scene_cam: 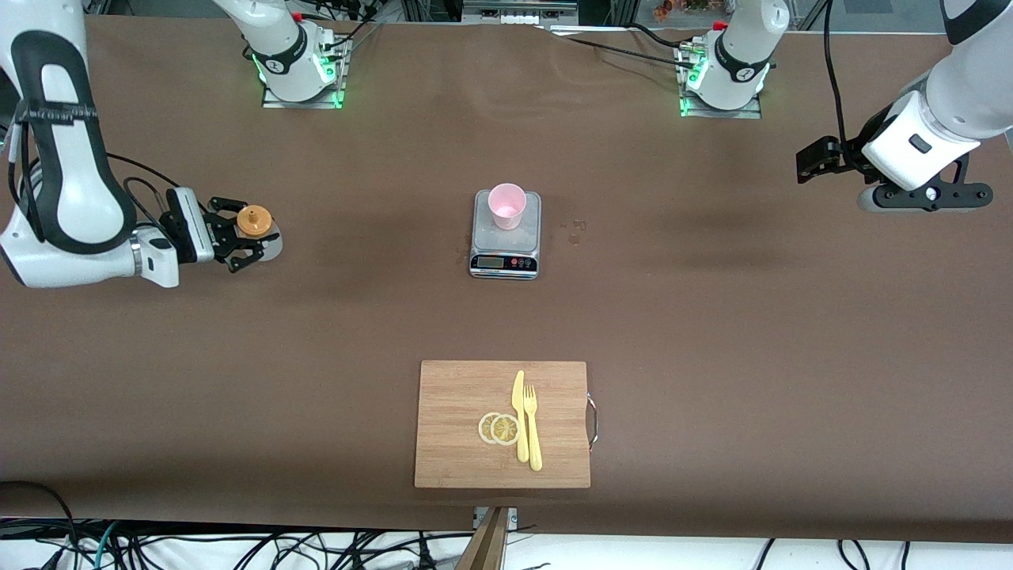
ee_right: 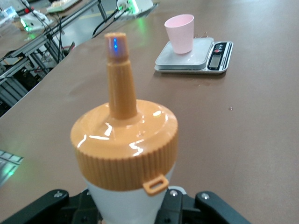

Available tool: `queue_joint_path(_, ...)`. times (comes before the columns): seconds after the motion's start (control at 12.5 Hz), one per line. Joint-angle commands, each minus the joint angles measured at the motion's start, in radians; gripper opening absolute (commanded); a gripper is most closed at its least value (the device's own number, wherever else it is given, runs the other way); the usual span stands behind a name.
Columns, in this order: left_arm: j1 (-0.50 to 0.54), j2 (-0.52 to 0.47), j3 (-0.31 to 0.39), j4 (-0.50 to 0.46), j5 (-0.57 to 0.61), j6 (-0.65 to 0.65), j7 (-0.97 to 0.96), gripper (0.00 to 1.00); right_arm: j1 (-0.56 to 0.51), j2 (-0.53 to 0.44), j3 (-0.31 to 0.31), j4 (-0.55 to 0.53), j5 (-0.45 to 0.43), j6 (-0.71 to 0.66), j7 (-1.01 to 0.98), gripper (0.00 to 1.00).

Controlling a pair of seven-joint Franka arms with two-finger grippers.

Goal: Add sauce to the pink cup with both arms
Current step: 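Carry the sauce bottle away from the scale with the right gripper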

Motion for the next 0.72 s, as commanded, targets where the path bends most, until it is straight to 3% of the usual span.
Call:
queue_joint_path(0.0, -0.003, 0.000, 0.006, 0.014, -0.026, -0.016, 0.006, 1.00, -0.038, 0.080, 0.013, 0.055, 0.066, -0.056, -0.057, 0.02)
queue_joint_path(0.64, -0.003, 0.000, 0.006, 0.016, -0.026, -0.016, 0.008, 1.00, -0.053, 0.182, 0.013, 0.063, 0.160, -0.061, -0.169, 0.07)
